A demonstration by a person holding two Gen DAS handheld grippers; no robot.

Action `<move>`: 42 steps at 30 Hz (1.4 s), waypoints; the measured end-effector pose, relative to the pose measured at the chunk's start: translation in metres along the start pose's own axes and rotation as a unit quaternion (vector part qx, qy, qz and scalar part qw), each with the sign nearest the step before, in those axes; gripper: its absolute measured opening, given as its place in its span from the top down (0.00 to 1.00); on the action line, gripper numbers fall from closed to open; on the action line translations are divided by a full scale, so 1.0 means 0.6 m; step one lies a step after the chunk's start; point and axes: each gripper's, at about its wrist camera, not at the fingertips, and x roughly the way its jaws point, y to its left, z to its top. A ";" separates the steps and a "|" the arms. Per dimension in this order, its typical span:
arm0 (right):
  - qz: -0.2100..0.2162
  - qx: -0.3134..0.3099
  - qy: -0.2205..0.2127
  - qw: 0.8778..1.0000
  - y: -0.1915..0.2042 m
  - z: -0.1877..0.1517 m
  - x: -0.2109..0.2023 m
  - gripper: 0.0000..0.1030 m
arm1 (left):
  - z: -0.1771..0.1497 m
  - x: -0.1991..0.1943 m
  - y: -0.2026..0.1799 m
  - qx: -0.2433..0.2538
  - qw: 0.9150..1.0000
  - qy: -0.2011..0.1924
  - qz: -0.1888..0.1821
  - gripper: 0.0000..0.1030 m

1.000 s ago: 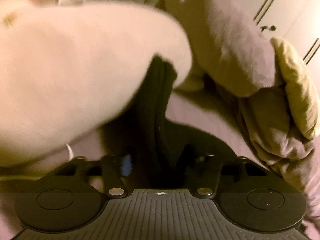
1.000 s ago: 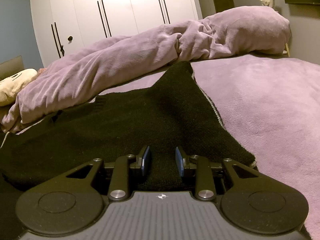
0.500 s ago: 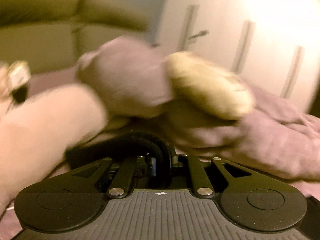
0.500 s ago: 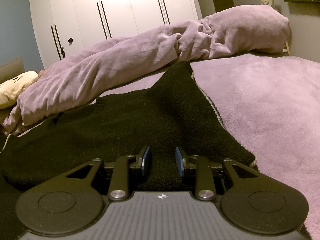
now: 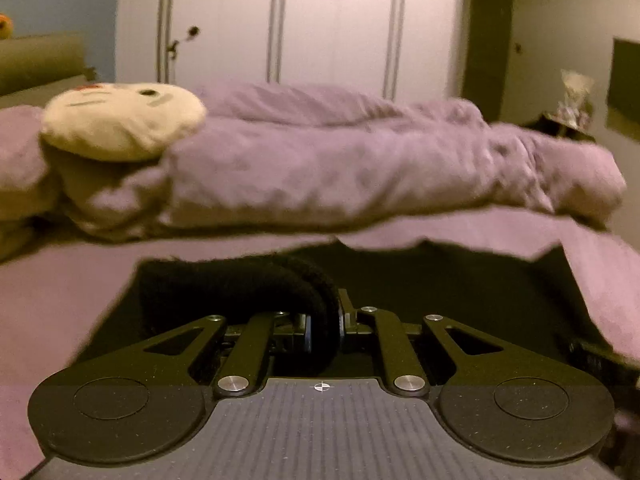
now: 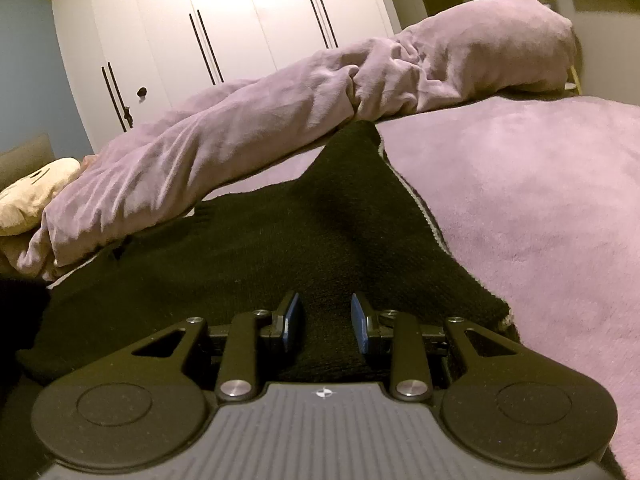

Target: Fold small clothes

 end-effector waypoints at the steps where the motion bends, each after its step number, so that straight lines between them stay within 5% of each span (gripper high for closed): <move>1: 0.001 0.002 0.000 1.000 -0.001 0.000 0.000 0.73 | -0.013 0.003 -0.017 0.009 1.000 0.005 0.002 0.84; 3: 0.004 0.005 -0.001 1.000 -0.003 0.000 0.000 0.73 | -0.040 0.012 -0.048 0.019 1.000 0.016 0.000 0.75; 6: 0.005 0.007 -0.002 1.000 -0.004 0.000 0.000 0.73 | -0.075 0.007 -0.065 0.000 0.999 0.045 -0.011 0.35; 12: 0.005 0.007 -0.001 1.000 -0.005 0.003 0.000 0.73 | -0.129 -0.078 -0.035 -0.041 0.998 0.044 -0.001 0.20; 17: -0.035 -0.035 0.008 0.999 0.043 0.022 -0.020 0.69 | -0.176 -0.145 0.035 -0.068 0.994 0.040 0.074 0.19; 21: 0.084 -0.107 -0.005 0.991 0.163 -0.010 -0.069 0.49 | -0.211 -0.177 0.101 -0.126 0.982 0.062 0.123 0.19; 25: 0.173 -0.197 0.003 0.965 0.285 -0.062 -0.087 0.45 | -0.229 -0.200 0.142 -0.156 0.973 0.077 0.150 0.19; 28: 0.207 -0.243 0.019 0.948 0.353 -0.086 -0.077 0.41 | -0.242 -0.216 0.164 -0.157 0.973 0.080 0.148 0.19; 34: 0.226 -0.260 0.053 0.937 0.413 -0.081 -0.040 0.41 | -0.263 -0.224 0.193 -0.185 0.968 0.097 0.142 0.18; 36: 0.236 -0.258 0.069 0.934 0.426 -0.082 -0.030 0.52 | -0.267 -0.225 0.193 -0.189 0.967 0.092 0.141 0.18; 38: 0.237 -0.264 0.087 0.931 0.441 -0.088 -0.026 0.87 | -0.266 -0.225 0.188 -0.179 0.969 0.092 0.145 0.18; 42: 0.229 -0.234 0.053 0.943 0.436 -0.066 -0.049 0.90 | -0.249 -0.223 0.178 -0.172 0.972 0.083 0.138 0.18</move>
